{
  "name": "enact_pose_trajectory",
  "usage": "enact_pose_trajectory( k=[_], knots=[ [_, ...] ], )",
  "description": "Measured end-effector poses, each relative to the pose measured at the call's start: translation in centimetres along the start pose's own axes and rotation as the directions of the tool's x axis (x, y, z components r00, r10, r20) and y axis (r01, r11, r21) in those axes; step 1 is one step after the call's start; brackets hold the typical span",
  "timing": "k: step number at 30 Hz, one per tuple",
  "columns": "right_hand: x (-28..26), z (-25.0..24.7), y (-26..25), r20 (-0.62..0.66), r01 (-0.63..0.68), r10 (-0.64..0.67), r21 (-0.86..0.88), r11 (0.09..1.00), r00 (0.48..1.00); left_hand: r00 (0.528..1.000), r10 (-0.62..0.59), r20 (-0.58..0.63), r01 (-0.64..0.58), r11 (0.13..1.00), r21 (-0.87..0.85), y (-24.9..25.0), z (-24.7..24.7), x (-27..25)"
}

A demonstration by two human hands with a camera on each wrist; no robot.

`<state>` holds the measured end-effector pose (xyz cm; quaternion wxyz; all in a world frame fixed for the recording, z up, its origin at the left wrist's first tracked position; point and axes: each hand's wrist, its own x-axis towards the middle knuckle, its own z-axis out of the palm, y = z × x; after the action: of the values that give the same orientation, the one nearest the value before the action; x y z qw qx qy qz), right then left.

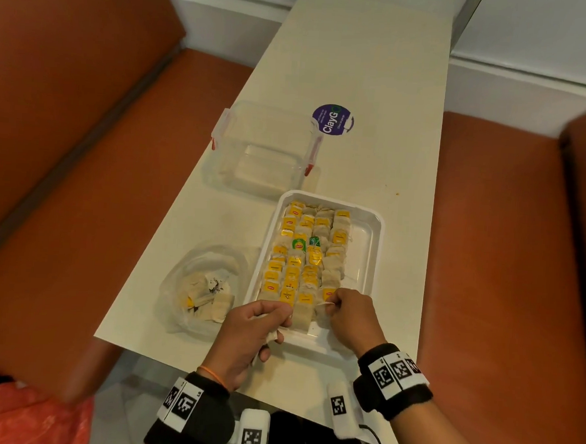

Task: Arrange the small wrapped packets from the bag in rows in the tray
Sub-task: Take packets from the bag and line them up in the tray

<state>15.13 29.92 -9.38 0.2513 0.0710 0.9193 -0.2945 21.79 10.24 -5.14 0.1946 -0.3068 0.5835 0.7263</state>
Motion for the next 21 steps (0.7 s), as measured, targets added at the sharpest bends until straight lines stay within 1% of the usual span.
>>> enact_pose_trajectory(
  k=[3,8,15,19,21],
  knots=[
    [0.4,0.2,-0.3,-0.001,-0.021,0.021,0.001,1.000,1.000,1.000,-0.008,-0.002,0.008,1.000,-0.007,-0.1,0.0,0.0],
    [0.3,0.3,-0.5,-0.061,-0.060,0.066,0.085,0.995,0.996,1.000,-0.011,-0.012,0.011,1.000,-0.007,-0.1,-0.2,0.1],
    [0.0,0.2,-1.1,-0.137,-0.086,0.107,0.147,0.985,0.985,1.000,-0.022,-0.014,0.022,1.000,0.000,-0.2,0.0,0.1],
    [-0.5,-0.2,-1.5,-0.215,-0.032,0.040,0.039,0.999,0.976,1.000,-0.021,-0.016,0.021,1.000,0.007,-0.2,0.1,0.1],
    [-0.5,-0.3,-1.4,-0.200,-0.002,-0.007,-0.045,0.999,0.980,0.999,-0.030,-0.022,0.030,1.000,0.000,-0.1,0.2,0.1]
  ],
)
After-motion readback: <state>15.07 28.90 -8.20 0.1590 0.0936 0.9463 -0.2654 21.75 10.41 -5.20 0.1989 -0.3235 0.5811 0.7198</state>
